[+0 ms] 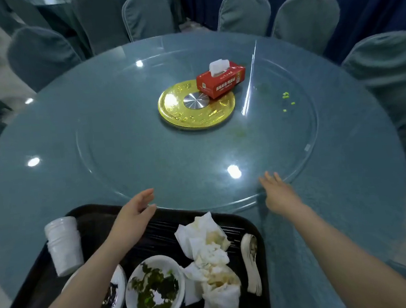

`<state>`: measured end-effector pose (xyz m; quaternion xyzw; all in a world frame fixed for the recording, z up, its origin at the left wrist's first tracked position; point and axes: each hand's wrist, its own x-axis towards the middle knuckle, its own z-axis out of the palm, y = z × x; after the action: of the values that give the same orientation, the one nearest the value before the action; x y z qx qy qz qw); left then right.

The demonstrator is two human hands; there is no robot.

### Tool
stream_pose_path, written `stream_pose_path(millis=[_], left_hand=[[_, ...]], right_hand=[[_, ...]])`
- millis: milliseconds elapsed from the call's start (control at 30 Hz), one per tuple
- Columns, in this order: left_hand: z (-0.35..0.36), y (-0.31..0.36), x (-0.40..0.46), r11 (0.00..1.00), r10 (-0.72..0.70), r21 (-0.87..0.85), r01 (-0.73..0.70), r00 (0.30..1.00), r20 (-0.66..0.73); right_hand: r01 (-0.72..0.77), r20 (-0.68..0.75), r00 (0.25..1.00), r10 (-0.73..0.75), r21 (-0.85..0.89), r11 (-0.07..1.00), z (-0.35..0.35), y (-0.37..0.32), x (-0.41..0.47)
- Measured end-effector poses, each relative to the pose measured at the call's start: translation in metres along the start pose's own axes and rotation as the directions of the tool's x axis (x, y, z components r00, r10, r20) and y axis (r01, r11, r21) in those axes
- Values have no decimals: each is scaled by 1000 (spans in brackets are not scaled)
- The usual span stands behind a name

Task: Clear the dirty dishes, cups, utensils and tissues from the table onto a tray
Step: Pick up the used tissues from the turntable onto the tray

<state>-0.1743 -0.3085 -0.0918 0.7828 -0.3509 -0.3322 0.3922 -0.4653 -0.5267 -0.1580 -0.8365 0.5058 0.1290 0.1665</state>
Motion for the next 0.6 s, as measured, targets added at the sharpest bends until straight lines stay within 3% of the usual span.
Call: stream_pose_path(millis=[267,400,500,600], left_hand=[[9,-1,11,999,12,-40,-16,995,-103],[22,6,19,998,31,-51,-35,996,-80],[29,8,23,998,22,-61,-25,999,-50],[31,7,27,999,26,-45,-28,999,-45]], right_hand=[[19,-22,1000,-19,-9,1000,15,-5,1],[115,-66,991,-114,12,993,19,-17,0],[226,-23,974,-225,149,963,18,-22,7],[234,-49,972,-229,263,936,11,-14,19]])
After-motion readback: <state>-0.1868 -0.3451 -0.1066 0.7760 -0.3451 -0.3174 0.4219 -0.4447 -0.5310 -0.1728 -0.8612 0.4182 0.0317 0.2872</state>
